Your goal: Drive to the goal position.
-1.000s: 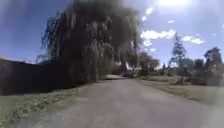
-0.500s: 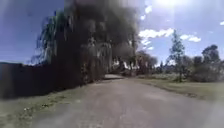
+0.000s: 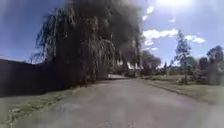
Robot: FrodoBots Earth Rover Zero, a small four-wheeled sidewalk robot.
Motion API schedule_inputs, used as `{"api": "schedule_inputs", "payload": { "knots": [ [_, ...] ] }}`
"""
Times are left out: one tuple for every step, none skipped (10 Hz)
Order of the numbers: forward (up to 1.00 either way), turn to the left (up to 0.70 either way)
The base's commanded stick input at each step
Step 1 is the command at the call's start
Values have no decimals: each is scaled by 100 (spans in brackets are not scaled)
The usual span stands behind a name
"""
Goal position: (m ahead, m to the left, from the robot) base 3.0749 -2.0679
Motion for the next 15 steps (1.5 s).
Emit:
{"api": "schedule_inputs", "payload": {
  "knots": [
    [100,0],
    [100,0],
    [100,0],
    [100,0],
    [100,0],
    [100,0],
    [100,0],
    [100,0],
    [100,0],
    [100,0],
    [100,0],
    [100,0],
    [100,0],
    [100,0],
    [100,0]
  ]
}}
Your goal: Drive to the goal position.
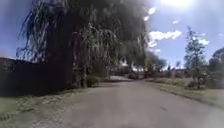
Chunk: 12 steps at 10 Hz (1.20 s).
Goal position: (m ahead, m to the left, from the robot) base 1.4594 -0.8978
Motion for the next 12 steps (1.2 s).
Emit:
{"api": "schedule_inputs", "payload": {
  "knots": [
    [100,0],
    [100,0],
    [100,0],
    [100,0],
    [100,0],
    [100,-7],
    [100,-21],
    [100,-35],
    [100,-31],
    [100,-17],
    [100,-3],
    [100,0]
  ]
}}
